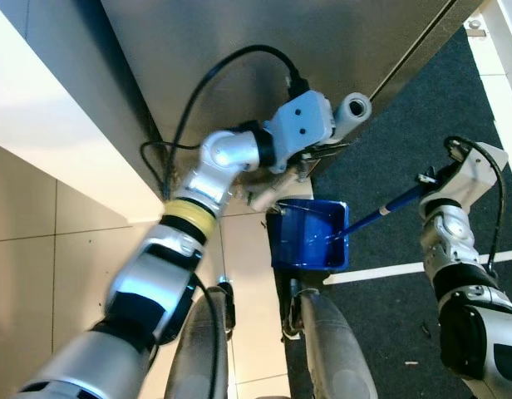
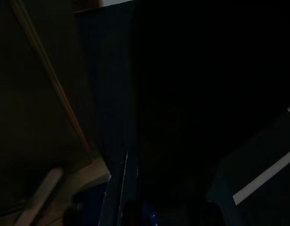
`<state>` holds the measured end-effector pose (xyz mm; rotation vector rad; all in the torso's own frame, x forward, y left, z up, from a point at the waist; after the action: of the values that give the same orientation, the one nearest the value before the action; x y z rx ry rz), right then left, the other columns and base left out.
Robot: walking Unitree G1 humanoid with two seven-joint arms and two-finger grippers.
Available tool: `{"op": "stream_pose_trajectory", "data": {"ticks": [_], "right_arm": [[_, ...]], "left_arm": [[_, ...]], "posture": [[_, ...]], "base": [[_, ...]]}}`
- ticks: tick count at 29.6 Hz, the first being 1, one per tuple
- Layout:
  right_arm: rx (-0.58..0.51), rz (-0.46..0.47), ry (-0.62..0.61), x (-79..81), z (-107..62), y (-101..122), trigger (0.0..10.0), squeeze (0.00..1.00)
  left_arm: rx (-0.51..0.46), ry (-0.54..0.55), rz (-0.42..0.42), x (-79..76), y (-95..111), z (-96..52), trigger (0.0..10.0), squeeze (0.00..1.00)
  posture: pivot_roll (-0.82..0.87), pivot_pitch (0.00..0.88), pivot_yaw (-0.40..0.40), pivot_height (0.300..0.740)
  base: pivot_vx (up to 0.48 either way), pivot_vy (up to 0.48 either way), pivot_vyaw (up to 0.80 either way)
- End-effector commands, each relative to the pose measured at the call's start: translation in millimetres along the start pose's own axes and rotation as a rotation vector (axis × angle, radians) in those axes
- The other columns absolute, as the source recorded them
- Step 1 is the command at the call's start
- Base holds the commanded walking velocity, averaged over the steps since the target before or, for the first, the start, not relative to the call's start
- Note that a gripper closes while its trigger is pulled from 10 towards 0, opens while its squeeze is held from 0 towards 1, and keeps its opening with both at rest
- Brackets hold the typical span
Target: Sweep floor
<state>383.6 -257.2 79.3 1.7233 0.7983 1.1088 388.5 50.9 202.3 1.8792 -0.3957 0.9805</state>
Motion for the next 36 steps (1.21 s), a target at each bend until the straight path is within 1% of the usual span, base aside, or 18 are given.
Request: {"op": "stream_pose_trajectory", "data": {"ticks": [1, 3, 4, 5, 9, 13, 18, 21, 24, 25, 27, 28, 30, 32, 33, 34, 35, 36], "right_arm": [[0.157, -0.044, -0.067, -24.3, -12.5, -40.8, 10.0, 0.00], [0.159, -0.044, -0.066, -25.7, -12.2, -40.2, 10.0, 0.00], [0.159, -0.044, -0.066, -25.7, -12.2, -40.2, 10.0, 0.00], [0.161, -0.048, -0.066, -26.6, -12.5, -40.8, 10.0, 0.00], [0.162, -0.053, -0.064, -26.6, -14.3, -43.9, 10.0, 0.00], [0.160, -0.054, -0.064, -26.4, -15.0, -44.6, 10.0, 0.00], [0.160, -0.054, -0.074, -31.8, -17.6, -47.4, 10.0, 0.00], [0.159, -0.055, -0.075, -33.2, -17.9, -47.3, 10.0, 0.00], [0.157, -0.059, -0.079, -36.6, -17.4, -45.3, 10.0, 0.00], [0.158, -0.061, -0.078, -37.4, -17.2, -44.8, 10.0, 0.00], [0.158, -0.061, -0.078, -37.4, -17.2, -44.8, 10.0, 0.00], [0.159, -0.062, -0.077, -37.7, -17.1, -44.6, 10.0, 0.00], [0.160, -0.063, -0.072, -36.8, -16.6, -44.0, 10.0, 0.00], [0.160, -0.063, -0.070, -36.6, -16.3, -43.6, 10.0, 0.00], [0.160, -0.063, -0.068, -36.0, -15.9, -43.1, 10.0, 0.00], [0.160, -0.063, -0.068, -36.0, -15.9, -43.1, 10.0, 0.00], [0.160, -0.062, -0.066, -34.9, -15.4, -42.6, 10.0, 0.00], [0.160, -0.062, -0.066, -34.9, -15.4, -42.6, 10.0, 0.00]], "left_arm": [[0.147, -0.097, 0.007, -18.0, -31.3, -14.7, 10.0, 0.00], [0.172, -0.159, 0.086, -30.1, -38.3, -23.9, 10.0, 0.00], [0.172, -0.159, 0.086, -30.1, -38.3, -23.9, 10.0, 0.00], [0.179, -0.193, 0.124, -40.1, -43.1, -24.4, 10.0, 0.00], [0.227, -0.251, 0.270, -60.0, -55.2, -23.5, 10.0, 0.00], [0.233, -0.243, 0.300, -63.2, -56.7, -22.0, 10.0, 0.00], [0.298, -0.144, 0.330, -65.3, -67.0, -15.8, 10.0, 0.00], [0.319, -0.135, 0.288, -68.4, -71.0, -14.8, 10.0, 0.00], [0.310, -0.087, 0.092, -72.3, -72.1, -8.4, 10.0, 0.00], [0.325, -0.114, 0.017, -80.3, -75.9, -7.8, 10.0, 0.00], [0.325, -0.114, 0.017, -80.3, -75.9, -7.8, 10.0, 0.00], [0.317, -0.123, -0.038, -85.4, -75.9, -5.6, 10.0, 0.00], [0.207, -0.051, -0.239, -78.1, -60.4, 6.6, 10.0, 0.00], [0.159, -0.023, -0.265, -70.4, -52.3, 10.5, 10.0, 0.00], [0.112, -0.017, -0.257, -60.5, -42.2, 13.2, 10.0, 0.00], [0.112, -0.017, -0.257, -60.5, -42.2, 13.2, 10.0, 0.00], [0.076, -0.020, -0.218, -49.0, -32.1, 14.0, 10.0, 0.00], [0.076, -0.020, -0.218, -49.0, -32.1, 14.0, 10.0, 0.00]], "posture": [[0.07, 0.337, -0.127, 0.740], [0.07, 0.340, -0.132, 0.740], [0.07, 0.340, -0.132, 0.740], [0.07, 0.343, -0.136, 0.740], [0.05, 0.347, -0.130, 0.740], [0.05, 0.348, -0.129, 0.740], [0.04, 0.349, -0.119, 0.740], [0.04, 0.349, -0.119, 0.740], [0.03, 0.350, -0.121, 0.740], [0.04, 0.349, -0.124, 0.740], [0.04, 0.349, -0.124, 0.740], [0.04, 0.348, -0.124, 0.740], [0.03, 0.347, -0.125, 0.740], [0.04, 0.345, -0.126, 0.740], [0.04, 0.345, -0.127, 0.740], [0.04, 0.345, -0.127, 0.740], [0.04, 0.345, -0.128, 0.740], [0.04, 0.345, -0.128, 0.740]], "base": [[0.000, 0.000, 0.00], [0.000, 0.000, 0.00], [0.000, 0.000, 0.00], [0.000, 0.000, 0.00], [0.000, 0.000, 0.00], [0.000, 0.000, 0.00], [0.000, 0.000, 0.00], [0.000, 0.000, 0.00], [0.000, 0.000, 0.00], [0.000, 0.000, 0.00], [0.000, 0.000, 0.00], [0.000, 0.000, 0.00], [0.000, 0.000, 0.00], [0.000, 0.000, 0.00], [0.000, 0.000, 0.00], [0.000, 0.000, 0.00], [0.000, 0.000, 0.00], [0.000, 0.000, 0.00]]}}
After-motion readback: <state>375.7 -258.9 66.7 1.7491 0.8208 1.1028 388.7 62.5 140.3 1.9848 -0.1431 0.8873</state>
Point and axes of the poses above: a point about 5 cm out from each wrist's last joint towards the gripper, its own z axis pointing out of the wrist towards the gripper, its own y axis along the axis of the wrist's last joint, x = y × z, the point moved 4 cm from there along z, pointing out of the wrist towards the gripper, and after that the axes turned 11 degrees about z, right-handed, at the moved point
